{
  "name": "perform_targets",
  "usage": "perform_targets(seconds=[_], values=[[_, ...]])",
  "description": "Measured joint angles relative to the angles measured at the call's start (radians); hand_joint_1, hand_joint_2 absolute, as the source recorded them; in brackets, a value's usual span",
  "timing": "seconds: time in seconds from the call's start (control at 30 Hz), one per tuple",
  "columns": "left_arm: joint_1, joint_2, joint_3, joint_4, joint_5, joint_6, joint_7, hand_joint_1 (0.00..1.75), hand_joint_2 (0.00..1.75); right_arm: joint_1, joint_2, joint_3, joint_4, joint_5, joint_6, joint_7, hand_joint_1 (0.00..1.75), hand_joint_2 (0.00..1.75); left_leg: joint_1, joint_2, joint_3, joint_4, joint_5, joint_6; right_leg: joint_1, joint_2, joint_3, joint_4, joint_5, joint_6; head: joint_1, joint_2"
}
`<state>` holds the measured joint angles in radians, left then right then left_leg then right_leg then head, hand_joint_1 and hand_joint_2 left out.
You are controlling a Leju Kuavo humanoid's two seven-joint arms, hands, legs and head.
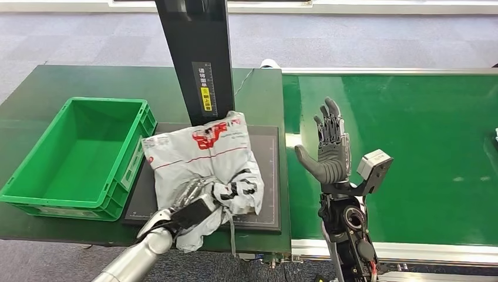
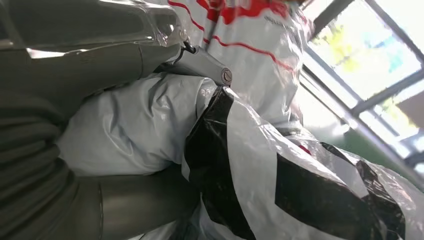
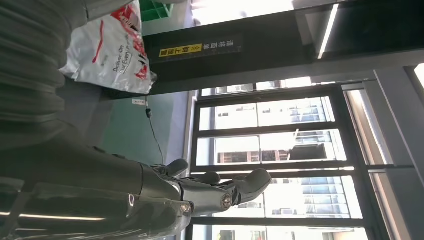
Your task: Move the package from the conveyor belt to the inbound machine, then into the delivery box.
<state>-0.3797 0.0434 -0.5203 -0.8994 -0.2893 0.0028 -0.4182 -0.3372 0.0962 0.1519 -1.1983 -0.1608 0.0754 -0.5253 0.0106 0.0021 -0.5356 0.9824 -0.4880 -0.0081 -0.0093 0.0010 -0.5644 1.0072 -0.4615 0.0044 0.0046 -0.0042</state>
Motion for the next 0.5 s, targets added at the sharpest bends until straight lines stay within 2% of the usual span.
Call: perform_targets(seconds=[0.2, 0.3, 0.5], values=[[0.185, 0.022, 0.206, -0.323, 0.274, -0.024, -0.1, 1.75, 1.75, 0.005, -0.007, 0.001, 0.016, -0.01, 0.005, -0.001, 0.0, 1.75, 0.0, 0.0, -0.009, 0.0, 0.0, 0.0, 0.0, 0.0, -0.009, 0.001, 0.0, 0.0, 0.0, 0.0], [0.251, 0.027, 0.292, -0.473, 0.312, -0.043, -0.101, 1.75, 1.75, 0.005, -0.008, 0.003, 0.023, -0.011, 0.005, -0.001, 0.0, 1.75, 0.0, 0.0, -0.012, 0.0, 0.0, 0.0, 0.0, 0.0, -0.012, 0.001, 0.0, 0.0, 0.0, 0.0], [0.324, 0.028, 0.395, -0.639, 0.376, -0.083, -0.143, 1.75, 1.75, 0.005, -0.008, 0.005, 0.035, -0.017, 0.012, 0.002, 0.0, 1.75, 0.0, 0.0, -0.014, 0.0, 0.0, 0.0, 0.0, 0.0, -0.013, 0.0, 0.0, 0.0, 0.0, 0.0]])
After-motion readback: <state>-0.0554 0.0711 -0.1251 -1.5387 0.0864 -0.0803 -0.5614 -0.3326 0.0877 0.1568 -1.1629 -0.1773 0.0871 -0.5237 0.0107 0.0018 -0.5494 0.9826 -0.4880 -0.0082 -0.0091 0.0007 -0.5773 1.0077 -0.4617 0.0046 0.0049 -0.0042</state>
